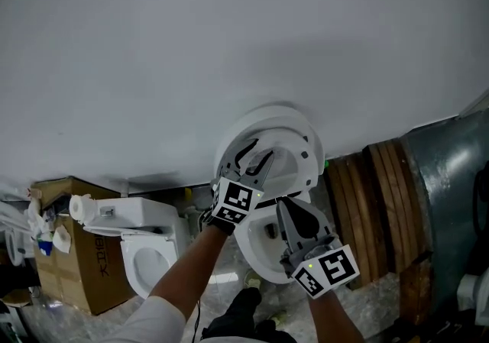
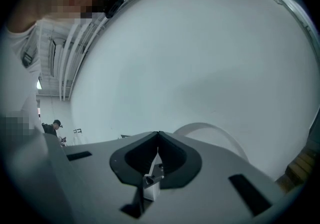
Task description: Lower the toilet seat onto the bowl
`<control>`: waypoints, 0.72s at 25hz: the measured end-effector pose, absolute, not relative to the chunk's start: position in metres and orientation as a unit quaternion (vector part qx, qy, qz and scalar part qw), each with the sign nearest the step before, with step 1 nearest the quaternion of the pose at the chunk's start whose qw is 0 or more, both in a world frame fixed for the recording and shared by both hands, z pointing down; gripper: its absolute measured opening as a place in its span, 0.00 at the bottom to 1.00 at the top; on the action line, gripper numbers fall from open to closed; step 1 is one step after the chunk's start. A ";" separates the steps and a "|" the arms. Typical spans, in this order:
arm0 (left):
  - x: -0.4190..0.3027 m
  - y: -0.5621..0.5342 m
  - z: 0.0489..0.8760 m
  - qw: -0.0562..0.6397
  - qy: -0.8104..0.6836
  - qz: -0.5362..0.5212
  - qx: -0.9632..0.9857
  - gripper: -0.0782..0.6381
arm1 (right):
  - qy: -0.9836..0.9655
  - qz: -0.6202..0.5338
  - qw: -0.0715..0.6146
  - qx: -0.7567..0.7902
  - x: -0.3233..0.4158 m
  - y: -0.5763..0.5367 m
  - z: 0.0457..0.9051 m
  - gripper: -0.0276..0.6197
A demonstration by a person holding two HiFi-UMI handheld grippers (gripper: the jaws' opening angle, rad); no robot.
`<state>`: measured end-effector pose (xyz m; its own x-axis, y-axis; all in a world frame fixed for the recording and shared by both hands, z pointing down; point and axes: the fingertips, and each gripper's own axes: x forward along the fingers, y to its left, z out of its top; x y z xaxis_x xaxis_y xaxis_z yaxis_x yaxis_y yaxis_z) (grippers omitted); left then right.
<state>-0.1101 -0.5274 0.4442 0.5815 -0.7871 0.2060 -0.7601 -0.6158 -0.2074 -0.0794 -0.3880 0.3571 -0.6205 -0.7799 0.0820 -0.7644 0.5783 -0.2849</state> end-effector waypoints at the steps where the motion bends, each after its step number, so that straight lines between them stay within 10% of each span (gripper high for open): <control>1: -0.110 -0.532 0.446 0.050 0.436 -0.143 -0.887 0.35 | 0.888 -0.148 0.024 -0.435 -0.080 -0.390 0.359 0.07; 18: -0.100 -0.573 0.485 0.047 0.423 -0.233 -0.874 0.39 | 0.883 -0.168 0.010 -0.438 -0.073 -0.384 0.380 0.07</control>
